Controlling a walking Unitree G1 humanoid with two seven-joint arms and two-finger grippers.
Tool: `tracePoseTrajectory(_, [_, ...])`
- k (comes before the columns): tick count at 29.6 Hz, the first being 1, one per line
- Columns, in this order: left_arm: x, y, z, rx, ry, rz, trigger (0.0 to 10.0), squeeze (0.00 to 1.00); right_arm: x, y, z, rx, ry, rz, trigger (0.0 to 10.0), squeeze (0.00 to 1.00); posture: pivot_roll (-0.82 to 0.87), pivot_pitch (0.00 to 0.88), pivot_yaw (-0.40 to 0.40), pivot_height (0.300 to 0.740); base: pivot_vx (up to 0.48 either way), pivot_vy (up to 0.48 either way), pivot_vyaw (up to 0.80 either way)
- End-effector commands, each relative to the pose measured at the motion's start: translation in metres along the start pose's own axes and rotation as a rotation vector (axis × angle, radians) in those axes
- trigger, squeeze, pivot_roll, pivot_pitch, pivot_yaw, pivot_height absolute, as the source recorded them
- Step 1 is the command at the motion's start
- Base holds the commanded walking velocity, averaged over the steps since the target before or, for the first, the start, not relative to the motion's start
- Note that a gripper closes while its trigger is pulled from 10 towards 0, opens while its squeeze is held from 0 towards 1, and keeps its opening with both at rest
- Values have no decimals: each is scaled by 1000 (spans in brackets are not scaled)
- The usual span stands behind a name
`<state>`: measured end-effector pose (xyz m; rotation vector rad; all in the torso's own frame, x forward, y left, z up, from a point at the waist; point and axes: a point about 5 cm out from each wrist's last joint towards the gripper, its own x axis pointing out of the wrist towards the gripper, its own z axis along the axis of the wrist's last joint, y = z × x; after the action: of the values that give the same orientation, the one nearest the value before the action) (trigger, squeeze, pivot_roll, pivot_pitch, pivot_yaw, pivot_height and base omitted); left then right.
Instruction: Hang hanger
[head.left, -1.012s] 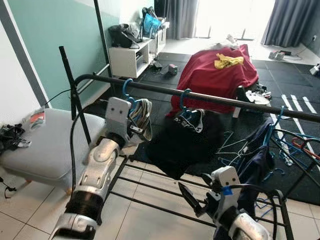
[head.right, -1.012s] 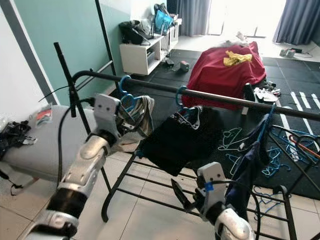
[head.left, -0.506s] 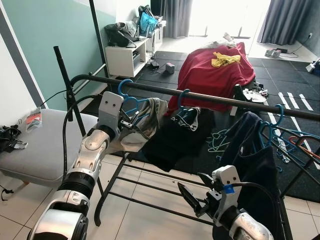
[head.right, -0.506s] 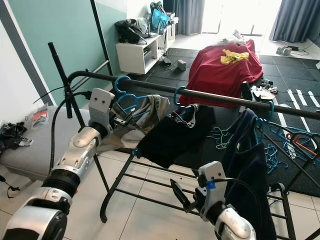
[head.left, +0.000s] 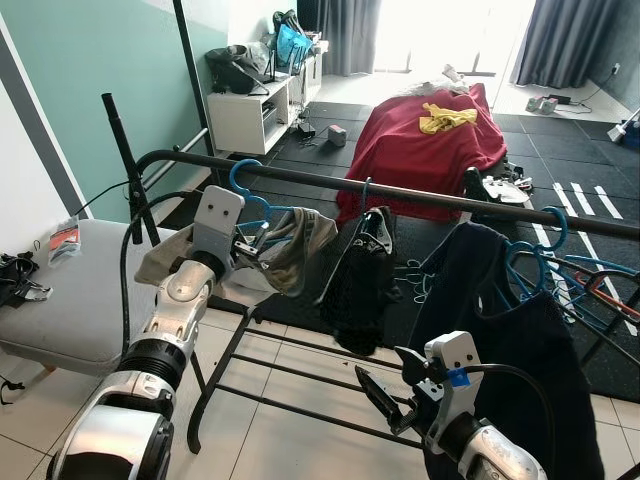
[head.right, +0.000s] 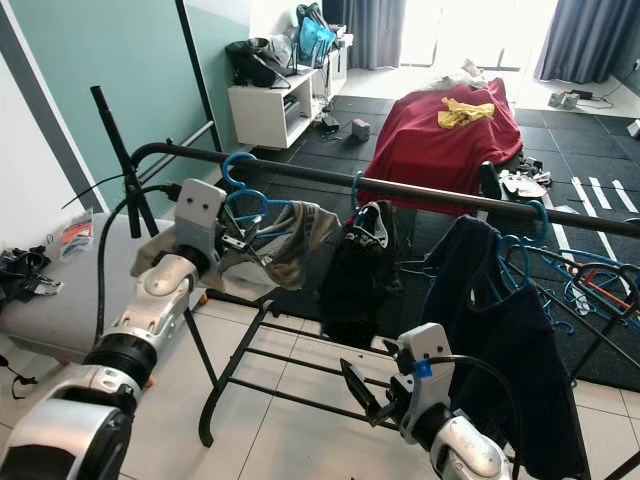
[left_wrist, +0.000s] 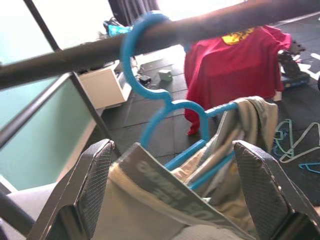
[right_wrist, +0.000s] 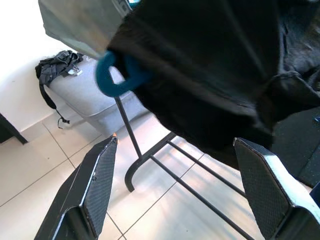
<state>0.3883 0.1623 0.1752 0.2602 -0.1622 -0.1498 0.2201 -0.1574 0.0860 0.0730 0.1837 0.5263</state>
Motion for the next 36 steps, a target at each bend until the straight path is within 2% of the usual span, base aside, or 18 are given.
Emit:
tracePoseTrajectory(1, [0,11,-1,12,9,25,10000,0,-1,3,-3,26,12,9,10000,0,-104,0,49,740,0,0,0])
tracePoseTrajectory(7, [0,14,-5,-3,28,26,10000,0,-2,2,-4,30,9,18,10000,0,-105,0,49,740,0,0,0])
tracePoseTrajectory(10, [-1,14,-6,-30,18,-48,10000,0,-4,5,0,12,-11,27,10000,0,-108,0,47,740,0,0,481])
tracePoseTrajectory(12, [-1,14,-6,-30,18,-48,10000,0,-4,5,0,12,-11,27,10000,0,-108,0,47,740,0,0,719])
tracePoseTrajectory(15, [0,13,-4,-14,10,-96,10000,0,-4,5,1,31,-18,24,10000,0,-113,0,49,740,0,0,0])
tracePoseTrajectory(20, [1,14,-2,38,10,-101,10000,0,-5,4,1,34,-17,23,10000,0,-118,0,51,740,0,0,0])
tracePoseTrajectory(24, [1,13,-2,45,8,-106,10000,0,-5,4,1,36,-18,24,10000,0,-119,2,50,740,0,0,0])
tracePoseTrajectory(31, [1,6,-2,8,-8,-158,10000,0,-6,4,1,39,-15,21,10000,0,-124,5,47,740,0,0,0])
tracePoseTrajectory(36, [8,9,2,49,27,-138,10000,0,-9,7,4,40,-19,25,10000,0,-157,31,48,740,0,0,0])
